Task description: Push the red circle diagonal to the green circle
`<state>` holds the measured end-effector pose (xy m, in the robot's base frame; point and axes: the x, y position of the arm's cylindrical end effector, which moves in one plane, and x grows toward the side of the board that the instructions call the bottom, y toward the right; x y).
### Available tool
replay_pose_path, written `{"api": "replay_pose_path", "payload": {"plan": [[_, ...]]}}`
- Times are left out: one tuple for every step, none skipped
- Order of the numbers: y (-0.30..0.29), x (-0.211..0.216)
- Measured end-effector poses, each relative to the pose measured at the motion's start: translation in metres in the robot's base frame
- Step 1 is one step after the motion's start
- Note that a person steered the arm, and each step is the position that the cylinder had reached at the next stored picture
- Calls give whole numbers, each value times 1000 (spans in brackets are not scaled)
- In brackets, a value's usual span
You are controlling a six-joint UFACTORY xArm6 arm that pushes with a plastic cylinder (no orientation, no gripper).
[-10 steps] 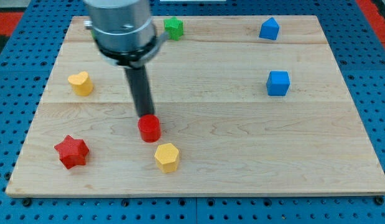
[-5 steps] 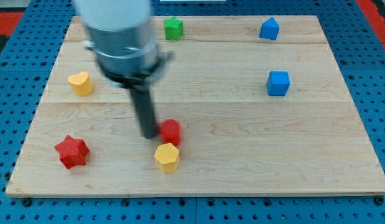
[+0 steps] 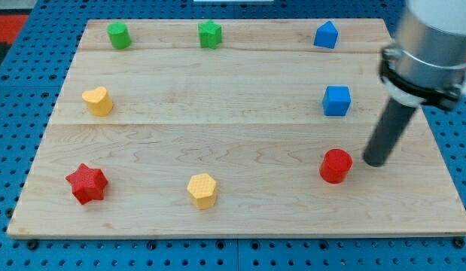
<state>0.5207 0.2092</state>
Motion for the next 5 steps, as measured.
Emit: {"api": "replay_pose_path", "payload": {"plan": [[7, -39], [-69, -50], [-98, -29], [-71, -20], [-27, -3]]}}
